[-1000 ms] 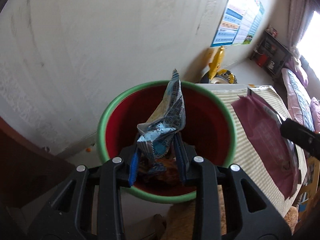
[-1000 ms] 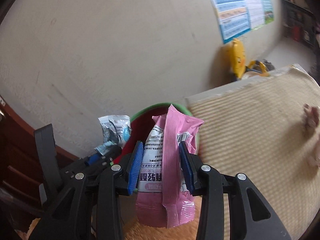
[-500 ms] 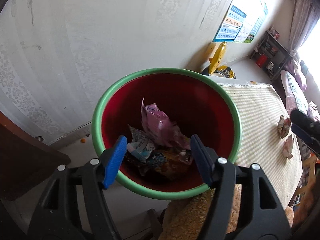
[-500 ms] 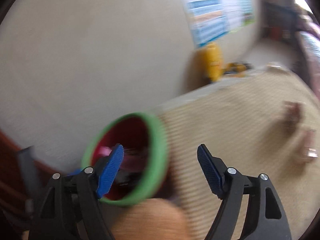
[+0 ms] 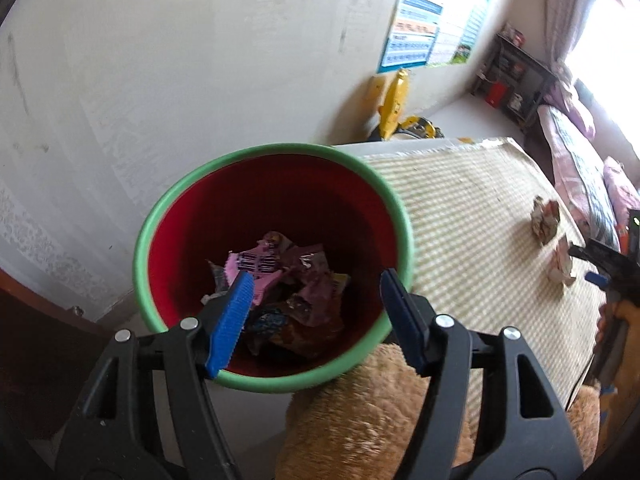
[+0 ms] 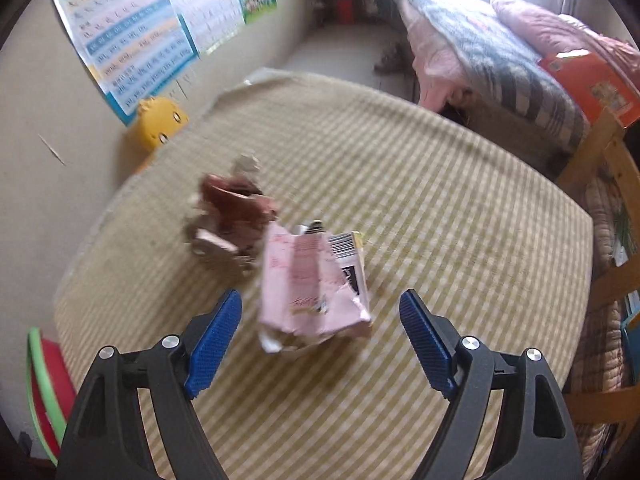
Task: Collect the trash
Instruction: 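Grasp the pink-white paper wrapper with the right gripper, then grasp the crumpled brown paper with the left gripper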
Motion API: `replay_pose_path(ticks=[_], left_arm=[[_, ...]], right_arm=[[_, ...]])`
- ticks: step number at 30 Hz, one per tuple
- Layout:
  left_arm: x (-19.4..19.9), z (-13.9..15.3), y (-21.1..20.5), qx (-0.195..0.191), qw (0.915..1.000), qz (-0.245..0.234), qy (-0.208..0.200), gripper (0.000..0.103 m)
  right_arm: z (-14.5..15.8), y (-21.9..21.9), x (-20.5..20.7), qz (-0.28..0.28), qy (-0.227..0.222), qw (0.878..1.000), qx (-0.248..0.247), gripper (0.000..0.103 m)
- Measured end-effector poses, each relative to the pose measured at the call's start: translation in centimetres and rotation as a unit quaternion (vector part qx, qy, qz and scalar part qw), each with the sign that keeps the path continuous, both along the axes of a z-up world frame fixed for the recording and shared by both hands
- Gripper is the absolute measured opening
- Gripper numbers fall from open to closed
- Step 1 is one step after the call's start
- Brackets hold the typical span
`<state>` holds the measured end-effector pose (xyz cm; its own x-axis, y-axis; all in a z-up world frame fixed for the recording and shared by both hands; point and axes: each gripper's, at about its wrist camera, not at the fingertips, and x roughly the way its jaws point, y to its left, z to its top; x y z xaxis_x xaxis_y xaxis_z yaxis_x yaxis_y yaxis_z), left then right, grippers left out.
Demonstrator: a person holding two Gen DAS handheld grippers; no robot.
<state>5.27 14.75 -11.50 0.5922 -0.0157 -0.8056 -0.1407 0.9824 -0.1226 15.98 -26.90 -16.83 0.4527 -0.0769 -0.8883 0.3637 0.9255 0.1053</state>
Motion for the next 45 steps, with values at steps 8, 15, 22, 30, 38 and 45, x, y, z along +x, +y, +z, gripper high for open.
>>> replay_pose_path(ticks=[8, 15, 22, 30, 38, 45], left_arm=[[0.7, 0.2, -3.4, 0.026, 0.9993, -0.026, 0.005, 0.063], [2.3, -0.5, -9.2, 0.032, 0.9962, -0.080, 0.012, 0.063], [5.3, -2.0, -17.4, 0.049, 0.9877, -0.147, 0.017, 0.063], [9.4, -2.5, -26.5, 0.051, 0.9764, -0.209, 0.018, 0.066], [14.7, -3.9, -33.6, 0.049, 0.9725, -0.225, 0.033, 0.073], [17.7, -6.6, -36.0, 0.037, 0.9771, -0.196, 0.075, 0.071]], right_arm=[[0.0, -0.1, -1.2, 0.039, -0.009, 0.999, 0.015, 0.044], [2.1, 0.1, -8.9, 0.075, -0.044, 0.995, 0.056, 0.044], [3.2, -0.1, -15.8, 0.070, -0.075, 0.994, 0.044, 0.045], [2.4, -1.5, -16.7, 0.062, -0.095, 0.992, 0.058, 0.045], [1.8, -3.3, -17.4, 0.041, -0.112, 0.988, 0.102, 0.045], [1.6, -4.0, -17.6, 0.039, -0.117, 0.984, 0.125, 0.046]])
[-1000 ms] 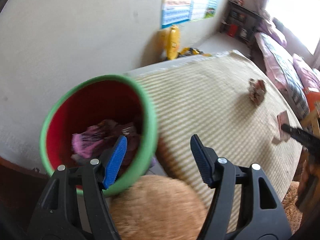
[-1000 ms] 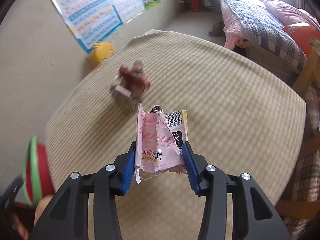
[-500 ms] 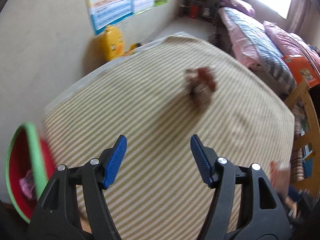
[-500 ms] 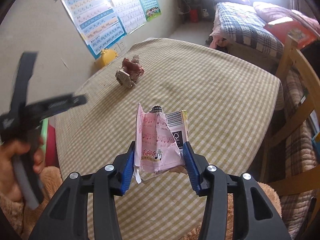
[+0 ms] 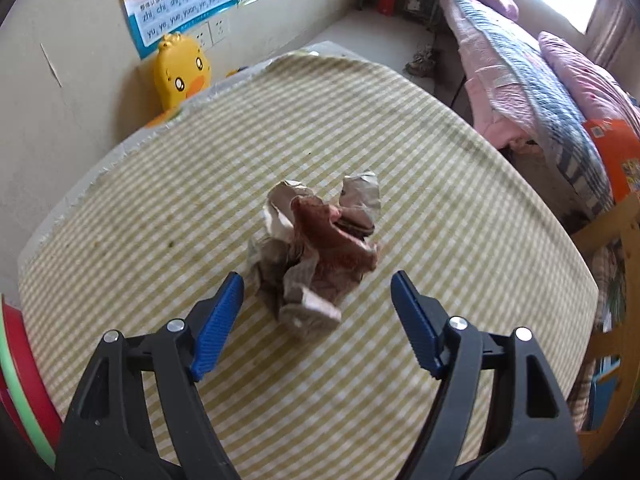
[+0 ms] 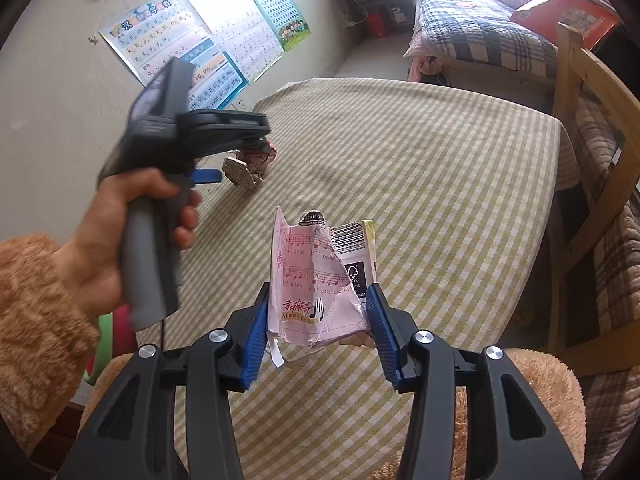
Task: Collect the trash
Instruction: 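Grasp the crumpled brown paper with the left gripper, then carry the brown paper and pink-white wrapper over the red bucket and release both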
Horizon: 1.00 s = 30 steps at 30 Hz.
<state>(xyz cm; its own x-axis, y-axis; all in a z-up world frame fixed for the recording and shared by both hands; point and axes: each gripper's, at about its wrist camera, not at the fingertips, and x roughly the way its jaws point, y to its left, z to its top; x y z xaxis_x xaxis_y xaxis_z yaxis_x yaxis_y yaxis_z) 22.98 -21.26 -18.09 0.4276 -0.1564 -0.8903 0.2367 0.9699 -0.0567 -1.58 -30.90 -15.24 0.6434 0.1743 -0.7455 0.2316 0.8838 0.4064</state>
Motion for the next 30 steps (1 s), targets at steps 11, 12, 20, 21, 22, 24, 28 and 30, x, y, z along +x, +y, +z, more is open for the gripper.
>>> replay_pose_path(ticks=[11, 12, 20, 21, 22, 24, 28, 30], left_arm=[[-3.4, 1.5, 2.2, 0.031, 0.9980, -0.043, -0.034, 0.039], [-4.2, 1.9, 3.0, 0.029, 0.9979, -0.044, -0.038, 0.039], [-9.6, 4.4, 9.7, 0.005, 0.9987, -0.028, -0.042, 0.039], [-10.1, 4.7, 10.3, 0.003, 0.9988, -0.024, -0.044, 0.039], [-10.8, 5.0, 11.4, 0.000, 0.9988, -0.018, -0.046, 0.039], [-11.8, 5.6, 13.1, -0.004, 0.9987, -0.007, -0.050, 0.039], [-13.8, 6.7, 16.5, -0.009, 0.9978, 0.021, -0.062, 0.039], [-14.5, 7.1, 17.9, -0.010, 0.9970, 0.036, -0.068, 0.039]], right_arm=[[0.0, 0.0, -0.1, -0.001, 0.000, 1.000, 0.004, 0.046], [0.0, 0.0, 0.0, -0.001, 0.000, 1.000, 0.001, 0.046], [0.1, 1.5, 0.3, 0.010, 0.006, 0.999, -0.033, 0.046], [0.1, 1.7, 0.3, 0.012, 0.006, 0.999, -0.039, 0.046], [0.2, 2.1, 0.4, 0.016, 0.007, 0.999, -0.047, 0.046], [0.3, 2.5, 0.5, 0.020, 0.009, 0.998, -0.059, 0.046], [0.3, 3.2, 0.6, 0.025, 0.016, 0.997, -0.075, 0.046], [0.5, 3.6, 0.7, 0.030, 0.019, 0.996, -0.080, 0.046]])
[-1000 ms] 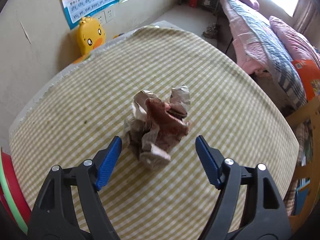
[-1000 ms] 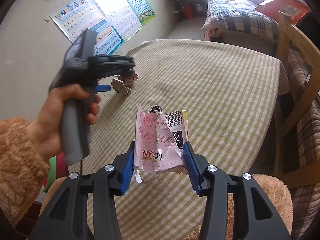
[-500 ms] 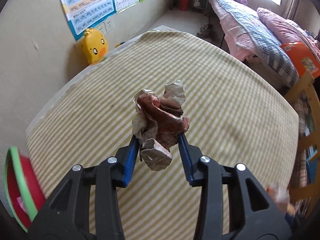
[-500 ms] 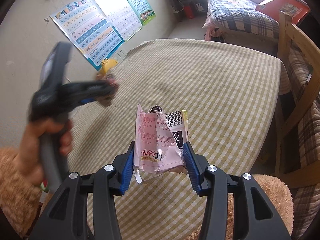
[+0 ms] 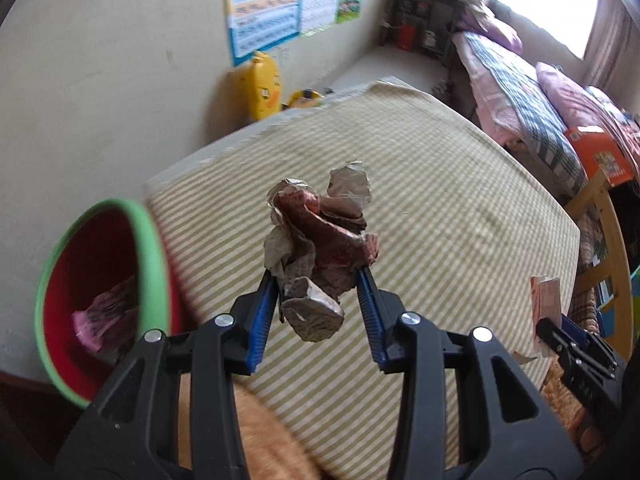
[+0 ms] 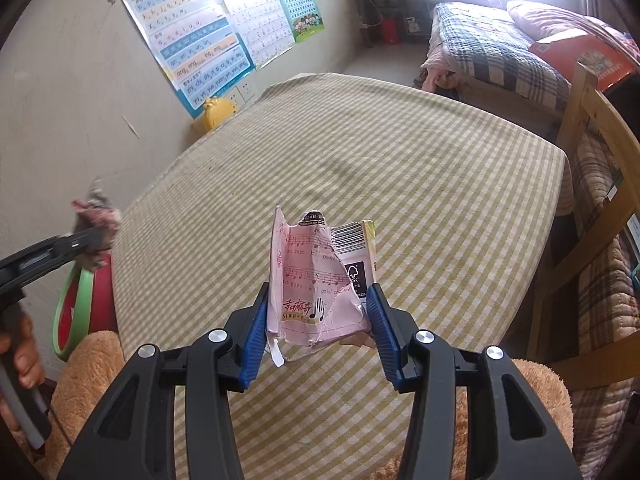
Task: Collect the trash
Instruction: 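Carry the brown paper and pink-white wrapper over the red bucket and release both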
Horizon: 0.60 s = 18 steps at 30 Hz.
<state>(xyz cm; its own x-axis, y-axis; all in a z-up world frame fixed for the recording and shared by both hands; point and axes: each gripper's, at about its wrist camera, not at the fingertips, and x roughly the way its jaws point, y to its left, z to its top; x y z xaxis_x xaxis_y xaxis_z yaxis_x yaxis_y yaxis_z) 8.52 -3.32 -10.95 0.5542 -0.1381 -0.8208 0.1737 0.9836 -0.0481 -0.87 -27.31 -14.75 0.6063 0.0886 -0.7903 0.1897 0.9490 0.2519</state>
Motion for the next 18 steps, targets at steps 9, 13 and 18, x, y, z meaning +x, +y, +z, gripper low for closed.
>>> replay_pose_path(ticks=[9, 13, 18], left_arm=[[-2.4, 3.3, 4.1, -0.023, 0.9979, 0.039, -0.045, 0.039], [-2.9, 4.5, 5.1, -0.024, 0.9964, 0.049, -0.065, 0.039], [-3.2, 4.8, 6.1, -0.027, 0.9955, 0.053, -0.074, 0.039]], right_arm=[[2.6, 2.9, 0.5, 0.032, -0.019, 0.999, -0.023, 0.046], [4.1, 4.3, 1.0, 0.050, -0.029, 0.998, -0.030, 0.046], [5.8, 6.0, 1.5, 0.066, -0.043, 0.996, -0.032, 0.046]])
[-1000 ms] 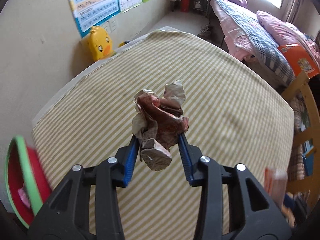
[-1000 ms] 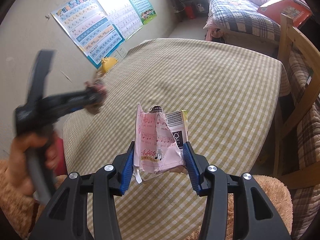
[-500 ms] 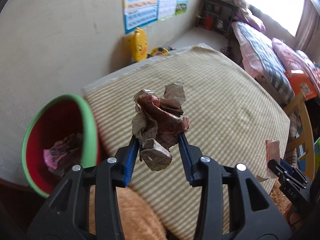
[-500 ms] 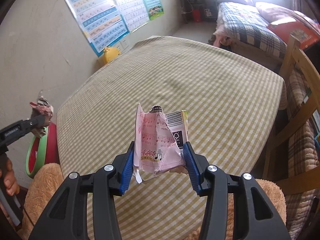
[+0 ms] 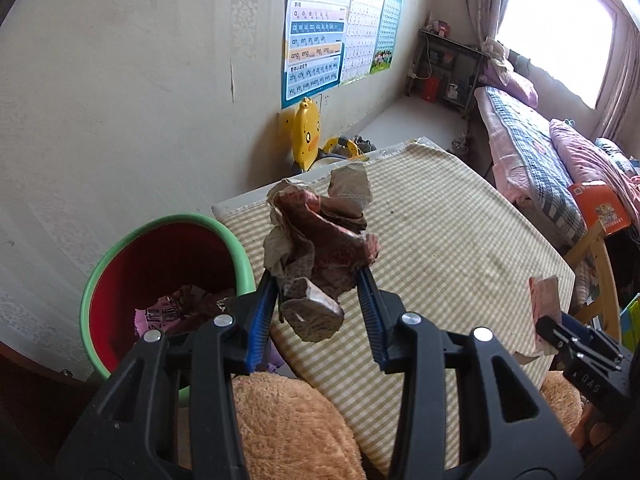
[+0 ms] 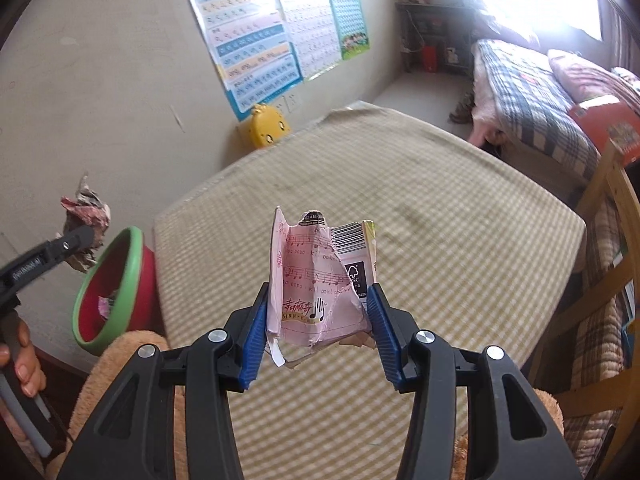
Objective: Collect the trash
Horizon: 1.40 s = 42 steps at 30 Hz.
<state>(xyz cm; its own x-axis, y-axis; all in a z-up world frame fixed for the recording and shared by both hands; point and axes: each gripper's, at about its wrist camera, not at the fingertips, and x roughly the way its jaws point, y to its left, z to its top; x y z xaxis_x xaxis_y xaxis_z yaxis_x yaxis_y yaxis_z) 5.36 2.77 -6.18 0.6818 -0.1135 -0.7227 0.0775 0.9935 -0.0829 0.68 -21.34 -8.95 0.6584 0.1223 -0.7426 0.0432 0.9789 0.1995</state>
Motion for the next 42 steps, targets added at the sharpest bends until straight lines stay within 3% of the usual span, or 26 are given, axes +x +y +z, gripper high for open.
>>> replay_pose_path(ticks=[12, 18, 22, 25, 28, 29, 33, 36, 42], left_arm=[[-0.4, 0.1, 4.7, 0.008, 0.9988, 0.046, -0.014, 0.040], [-0.1, -1.8, 10.5, 0.022, 0.9919, 0.124, 0.017, 0.040], [-0.2, -2.8, 13.4, 0.025, 0.9868, 0.156, 0.033, 0.041], [-0.6, -3.3, 14.5, 0.028, 0.9839, 0.172, 0.039, 0.050], [-0.9, -3.3, 15.4, 0.020, 0.9805, 0.192, 0.035, 0.072], [-0.9, -3.2, 15.5, 0.018, 0.9795, 0.198, 0.032, 0.081], [-1.4, -2.1, 14.6, 0.013, 0.9813, 0.191, 0.014, 0.088], [-1.5, -1.0, 12.8, 0.005, 0.9847, 0.174, -0.004, 0.095], [-0.8, 1.5, 8.5, -0.005, 0.9910, 0.130, -0.031, 0.097]], right_arm=[[3.0, 6.7, 2.8, 0.071, -0.027, 0.997, 0.016, 0.047], [4.0, 14.2, 5.6, 0.163, -0.036, 0.984, 0.062, 0.047], [3.5, 20.1, 8.2, 0.220, -0.018, 0.972, 0.079, 0.048], [2.5, 23.0, 9.8, 0.246, 0.003, 0.965, 0.087, 0.051], [1.4, 24.6, 10.9, 0.251, 0.012, 0.965, 0.075, 0.067], [1.2, 24.5, 11.0, 0.245, 0.013, 0.967, 0.073, 0.070], [1.8, 21.0, 10.2, 0.200, 0.000, 0.975, 0.100, 0.076], [3.3, 16.8, 8.1, 0.150, -0.042, 0.984, 0.086, 0.085], [5.8, 10.1, 4.2, 0.079, -0.100, 0.991, 0.043, 0.095]])
